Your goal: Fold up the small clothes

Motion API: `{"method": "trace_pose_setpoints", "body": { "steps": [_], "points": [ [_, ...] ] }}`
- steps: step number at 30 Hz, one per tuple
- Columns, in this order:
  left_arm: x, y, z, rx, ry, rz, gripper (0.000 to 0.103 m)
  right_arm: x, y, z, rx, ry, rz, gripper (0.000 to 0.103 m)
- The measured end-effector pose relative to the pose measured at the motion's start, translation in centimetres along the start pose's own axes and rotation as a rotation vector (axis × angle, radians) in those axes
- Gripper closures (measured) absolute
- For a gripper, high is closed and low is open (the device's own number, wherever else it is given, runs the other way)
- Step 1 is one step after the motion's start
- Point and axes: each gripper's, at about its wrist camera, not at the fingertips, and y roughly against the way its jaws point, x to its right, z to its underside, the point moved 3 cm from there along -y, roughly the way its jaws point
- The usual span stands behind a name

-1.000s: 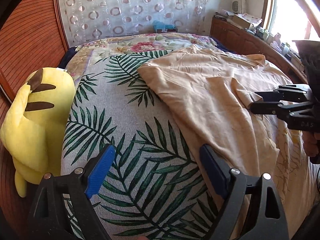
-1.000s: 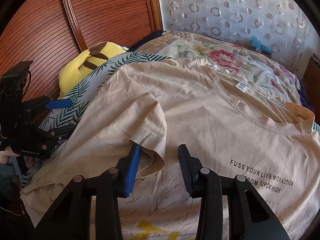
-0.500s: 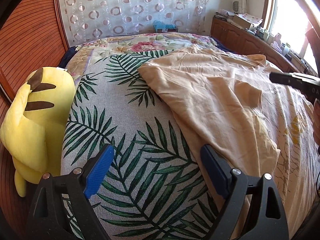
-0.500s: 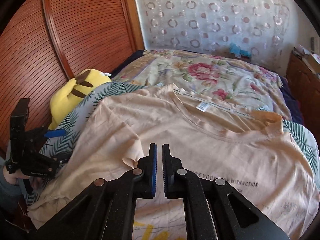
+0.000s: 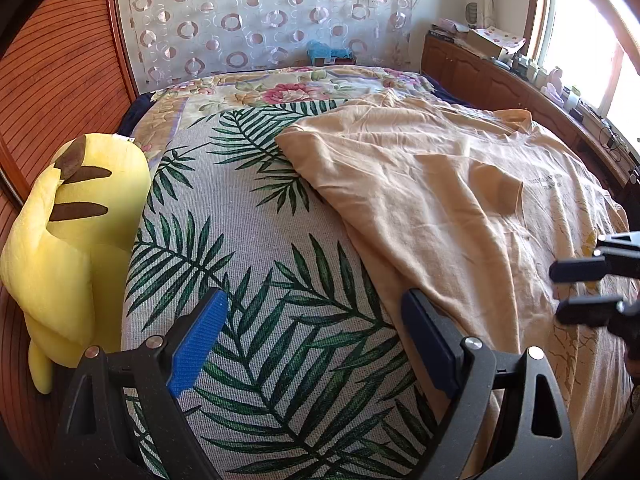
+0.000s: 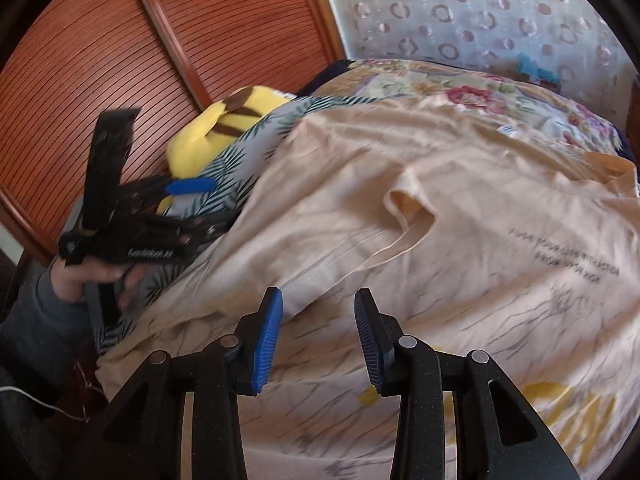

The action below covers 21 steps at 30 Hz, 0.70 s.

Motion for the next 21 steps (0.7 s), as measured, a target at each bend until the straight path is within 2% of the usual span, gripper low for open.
{"method": "trace_pose_setpoints", "body": {
  "steps": [4, 6, 9, 14, 17, 19, 21],
  "points": [
    [0.0, 0.1, 0.0, 0.0, 0.001, 0.0, 0.014, -0.5, -1.6, 0.1, -0.008, 0.012, -0.005, 0.066],
    [0.0, 0.0, 0.0, 0.0, 0.001, 0.0, 0.014, -0.7, -1.9, 0.0, -0.021, 0.011, -0.022, 0.096],
    [0.0, 0.0, 0.0, 0.0, 0.001, 0.0, 0.014, -1.0, -0.8, 0.0, 0.006, 0.032, -0.026, 0.1],
    [0.0, 0.0, 0.0, 0.0, 0.001, 0.0, 0.014, -0.8, 1.9, 0.3, 0.062, 0.015, -0.003, 0.1],
    [0.0, 0.0, 0.0, 0.0, 0.001, 0.0, 0.014, -0.5, 2.1, 0.8, 0.061, 0.038, 0.1, 0.099],
    [0.0, 0.0, 0.0, 0.0, 0.002, 0.0, 0.014, -0.4, 1.6, 1.1, 0.056, 0.02, 0.106, 0.091],
    [0.0, 0.0, 0.0, 0.0, 0.001, -0.001, 0.014, 0.1, 1.5, 1.2, 0.066, -0.001, 0.126, 0.077]
  ]
}}
